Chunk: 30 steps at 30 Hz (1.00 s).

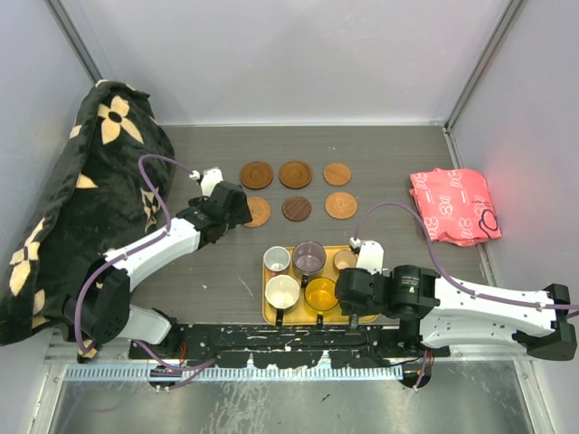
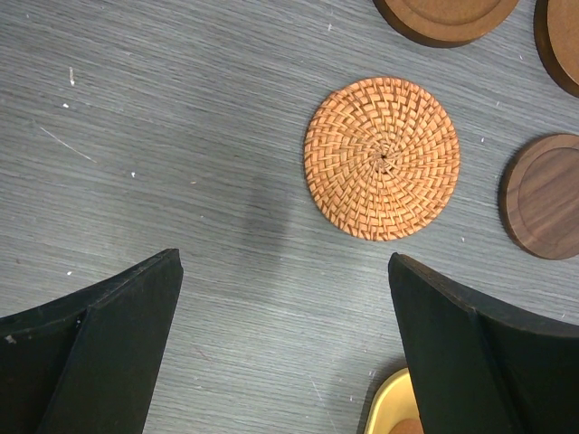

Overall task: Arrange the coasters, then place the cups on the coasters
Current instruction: Pick up the cup from the tray.

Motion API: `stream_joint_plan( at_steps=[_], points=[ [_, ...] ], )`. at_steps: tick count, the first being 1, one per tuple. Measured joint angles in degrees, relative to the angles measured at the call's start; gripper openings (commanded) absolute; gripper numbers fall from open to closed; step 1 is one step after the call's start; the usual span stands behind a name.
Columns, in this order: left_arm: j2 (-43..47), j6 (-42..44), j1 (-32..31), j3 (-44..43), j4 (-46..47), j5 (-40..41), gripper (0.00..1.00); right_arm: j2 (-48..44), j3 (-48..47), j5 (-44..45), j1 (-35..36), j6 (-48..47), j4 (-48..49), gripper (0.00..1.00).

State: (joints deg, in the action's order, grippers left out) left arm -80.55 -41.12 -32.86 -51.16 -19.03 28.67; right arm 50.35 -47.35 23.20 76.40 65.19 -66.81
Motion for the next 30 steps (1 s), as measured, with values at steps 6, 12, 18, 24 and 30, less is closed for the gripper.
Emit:
stream_joint_plan(
  at_steps=[6, 12, 18, 24, 30],
  points=[
    [0.00, 0.00, 0.11, 0.00, 0.00, -0.04, 0.98, -0.44, -0.46, -1.14, 0.00, 1.20, -2.38, 0.54],
    [0.00, -0.02, 0.39, 0.00, 0.00, -0.26, 0.98, -0.11, -0.44, -2.19, 0.00, 1.55, -2.71, 0.52],
    [-0.02, -0.02, 0.46, 0.00, 0.00, -0.48, 0.98, -0.17, 1.25, -3.41, 0.00, 2.49, -2.29, 0.51],
    [-0.24, -0.04, 0.74, 0.00, 0.00, -0.66, 0.98, -0.24, 4.55, -4.83, 0.00, 2.73, -1.73, 0.48],
    [-0.50, -0.07, 0.74, -0.02, 0.00, -0.83, 0.98, -0.61, 5.46, -5.11, 0.00, 3.58, -0.66, 0.47]
  ],
)
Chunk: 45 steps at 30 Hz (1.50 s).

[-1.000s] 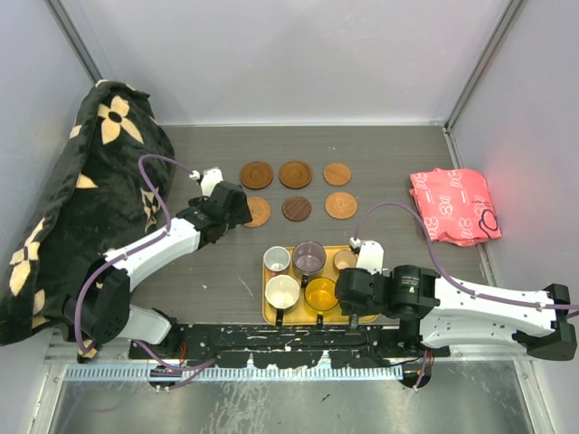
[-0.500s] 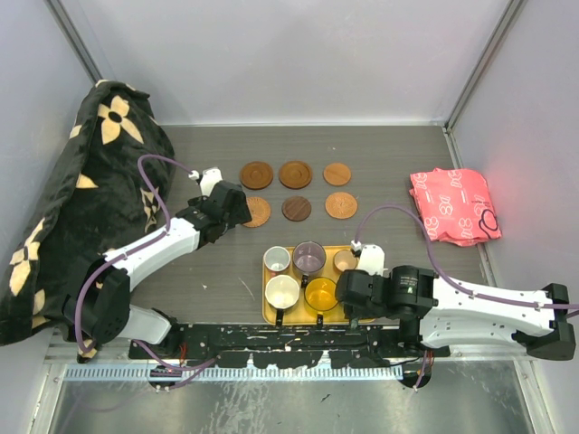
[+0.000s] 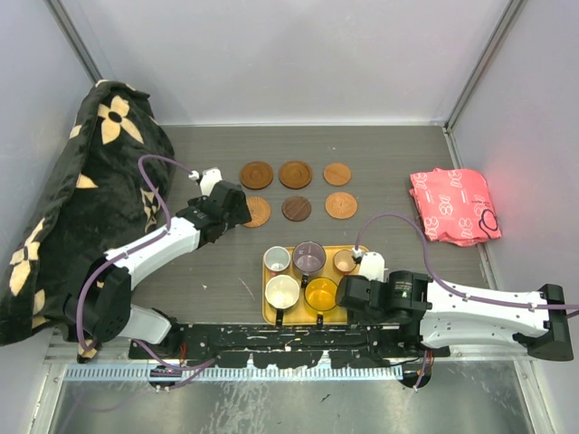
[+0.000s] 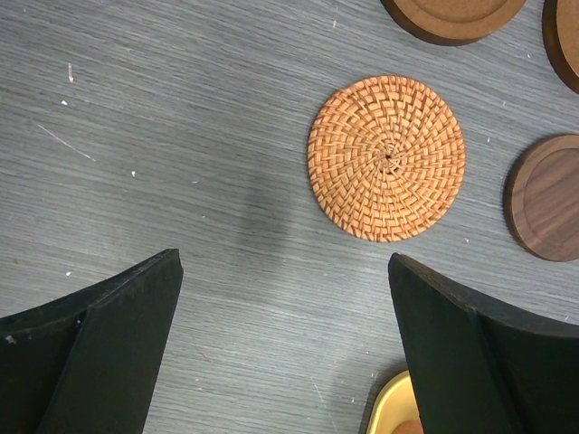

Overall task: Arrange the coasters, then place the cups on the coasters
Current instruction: Pick up the cup from the tray.

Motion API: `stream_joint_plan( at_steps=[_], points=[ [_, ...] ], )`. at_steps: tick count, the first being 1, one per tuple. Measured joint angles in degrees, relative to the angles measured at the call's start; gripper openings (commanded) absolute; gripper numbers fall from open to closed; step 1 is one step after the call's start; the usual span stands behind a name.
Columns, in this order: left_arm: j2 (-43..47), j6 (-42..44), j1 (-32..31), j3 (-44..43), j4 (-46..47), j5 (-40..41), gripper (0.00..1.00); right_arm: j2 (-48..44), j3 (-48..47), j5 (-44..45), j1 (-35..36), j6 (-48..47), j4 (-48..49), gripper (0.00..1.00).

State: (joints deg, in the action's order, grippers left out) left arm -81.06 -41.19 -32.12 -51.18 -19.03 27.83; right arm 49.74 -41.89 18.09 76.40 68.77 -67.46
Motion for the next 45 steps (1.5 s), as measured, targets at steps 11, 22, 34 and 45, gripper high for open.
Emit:
stream_joint_plan(
  at_steps=[11, 22, 34, 45],
  points=[
    [-0.11, -0.15, 0.11, 0.02, 0.00, -0.26, 0.98, -0.35, 3.67, -0.20, 0.00, 2.05, 2.23, 0.42],
    [-0.28, -0.17, 0.33, 0.02, 0.00, -0.70, 0.98, -0.04, 3.67, 2.12, 0.00, 4.57, 0.96, 0.42],
    [-0.50, -0.17, 0.37, 0.00, 0.00, -0.85, 0.98, 2.38, 4.09, 2.40, 0.00, 4.72, 1.99, 0.42],
    [-0.50, -0.20, 0.44, 0.02, 0.00, -1.01, 0.98, 6.25, 4.46, 2.40, 0.00, 4.61, 4.15, 0.42]
  ],
)
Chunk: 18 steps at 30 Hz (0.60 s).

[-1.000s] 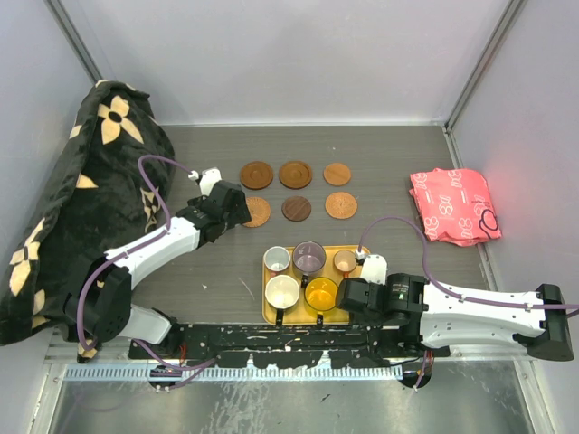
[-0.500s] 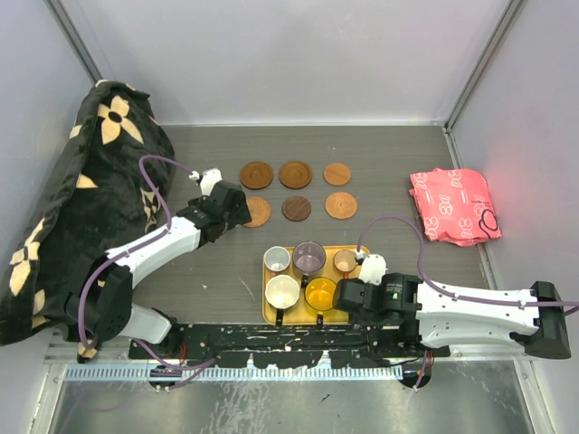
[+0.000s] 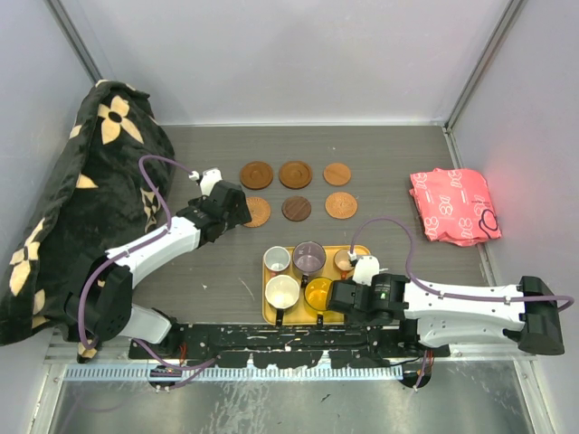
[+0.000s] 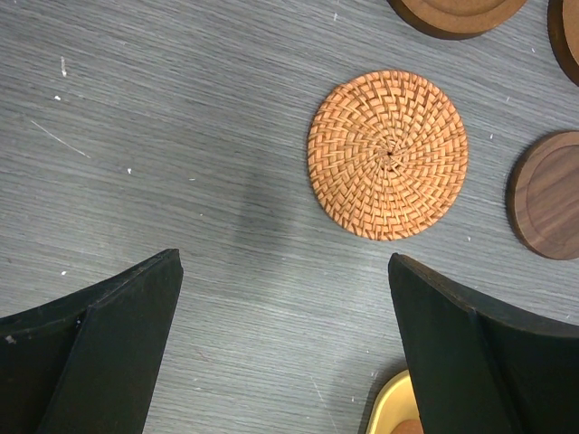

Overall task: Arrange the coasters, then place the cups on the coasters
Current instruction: Pick up the cup from the tray.

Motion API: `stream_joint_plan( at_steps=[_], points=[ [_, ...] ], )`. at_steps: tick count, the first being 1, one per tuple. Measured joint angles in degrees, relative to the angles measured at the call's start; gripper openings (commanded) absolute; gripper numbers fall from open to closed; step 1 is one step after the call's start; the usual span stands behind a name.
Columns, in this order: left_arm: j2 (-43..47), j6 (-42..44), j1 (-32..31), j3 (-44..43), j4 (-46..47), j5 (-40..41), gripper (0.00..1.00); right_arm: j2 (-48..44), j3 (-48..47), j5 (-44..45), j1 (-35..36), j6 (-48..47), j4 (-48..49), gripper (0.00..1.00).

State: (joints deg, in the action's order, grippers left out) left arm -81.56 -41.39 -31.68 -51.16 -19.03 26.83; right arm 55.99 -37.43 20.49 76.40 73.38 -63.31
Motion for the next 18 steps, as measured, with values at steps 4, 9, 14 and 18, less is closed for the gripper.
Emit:
stream_joint_plan(
  at_steps=[4, 9, 14, 18],
  points=[
    [0.00, 0.00, 0.11, 0.00, 0.00, -0.11, 0.98, 0.42, 0.17, 0.02, 0.00, 0.00, 0.81, 0.40],
    [0.00, 0.00, 0.22, 0.00, 0.00, -0.13, 0.98, 0.39, 0.39, 0.04, 0.00, 0.02, 1.16, 0.36],
    [-0.02, 0.00, 0.22, 0.00, 0.00, -0.31, 0.98, 0.20, 0.76, 0.22, 0.00, 0.13, 1.03, 0.28],
    [-0.02, -0.02, 0.22, 0.00, 0.00, -0.31, 0.98, 0.09, 0.85, 0.68, 0.00, 0.20, 0.94, 0.19]
  ],
)
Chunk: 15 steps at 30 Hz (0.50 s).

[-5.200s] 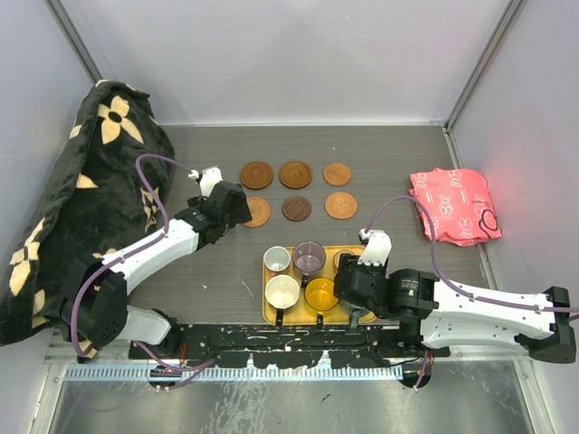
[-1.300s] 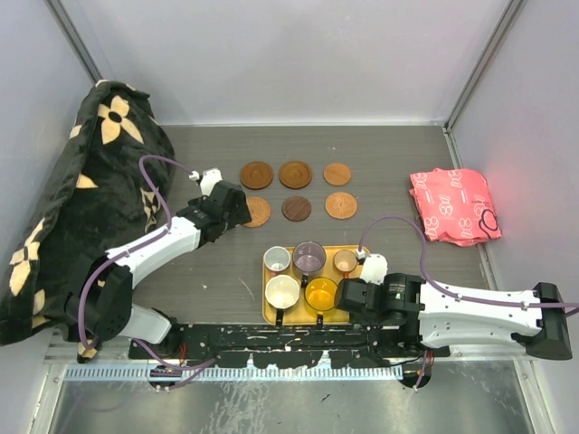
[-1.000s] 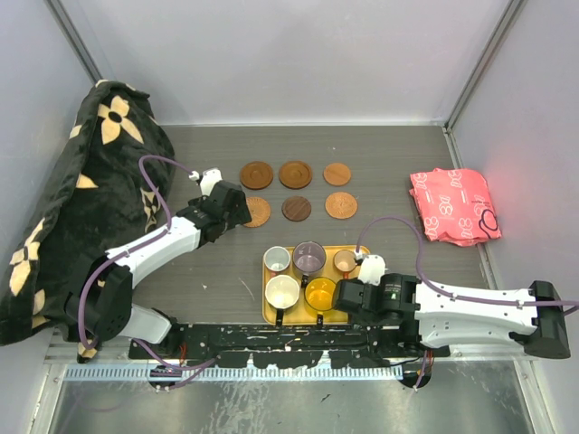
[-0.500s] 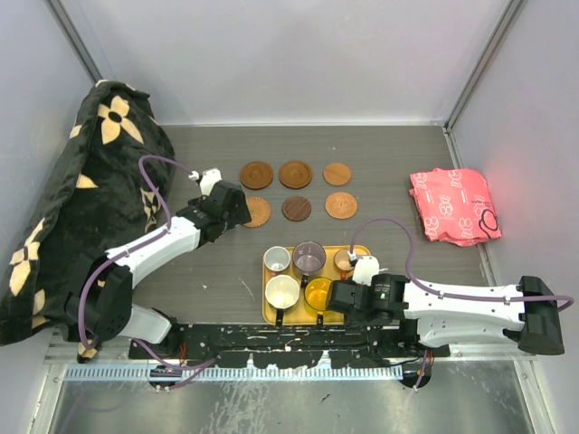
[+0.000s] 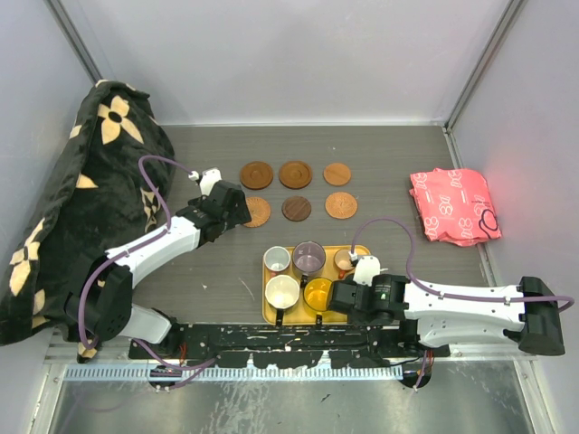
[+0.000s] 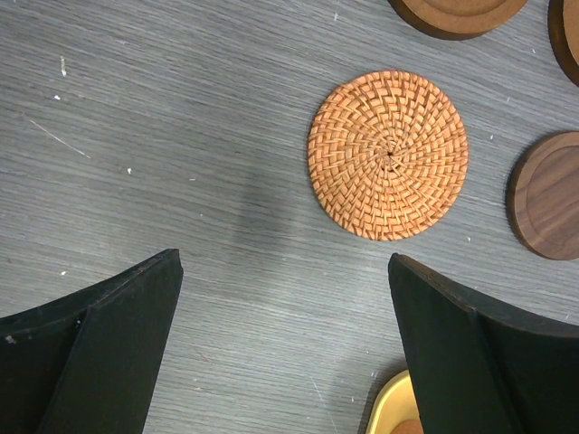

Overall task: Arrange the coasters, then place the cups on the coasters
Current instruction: Pick up the cup from the tray.

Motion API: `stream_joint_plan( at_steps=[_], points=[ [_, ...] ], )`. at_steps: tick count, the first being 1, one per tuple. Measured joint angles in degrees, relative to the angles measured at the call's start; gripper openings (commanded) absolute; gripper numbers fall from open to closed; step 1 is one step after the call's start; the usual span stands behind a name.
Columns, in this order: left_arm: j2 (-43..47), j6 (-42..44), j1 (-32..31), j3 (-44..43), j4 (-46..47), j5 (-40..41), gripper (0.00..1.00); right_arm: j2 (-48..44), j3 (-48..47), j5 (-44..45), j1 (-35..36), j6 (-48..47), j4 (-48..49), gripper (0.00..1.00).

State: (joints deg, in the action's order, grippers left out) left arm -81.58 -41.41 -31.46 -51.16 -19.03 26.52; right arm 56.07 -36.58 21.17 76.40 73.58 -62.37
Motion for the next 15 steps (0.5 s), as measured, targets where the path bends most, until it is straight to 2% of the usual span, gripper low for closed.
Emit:
stream_joint_plan(
  at_steps=[3, 6, 15],
  points=[
    [0.00, -0.02, 0.00, 0.00, 0.00, -0.02, 0.98, -0.07, 0.02, 0.04, 0.00, -0.09, 0.09, 0.13],
    [0.00, -0.04, 0.07, 0.00, 0.00, -0.04, 0.98, -0.07, 0.04, 0.07, 0.00, -0.09, 0.09, 0.01],
    [-0.02, -0.15, 0.11, 0.00, 0.00, -0.37, 0.98, -0.24, 0.39, 0.15, 0.00, -0.11, 0.66, 0.01]
  ],
)
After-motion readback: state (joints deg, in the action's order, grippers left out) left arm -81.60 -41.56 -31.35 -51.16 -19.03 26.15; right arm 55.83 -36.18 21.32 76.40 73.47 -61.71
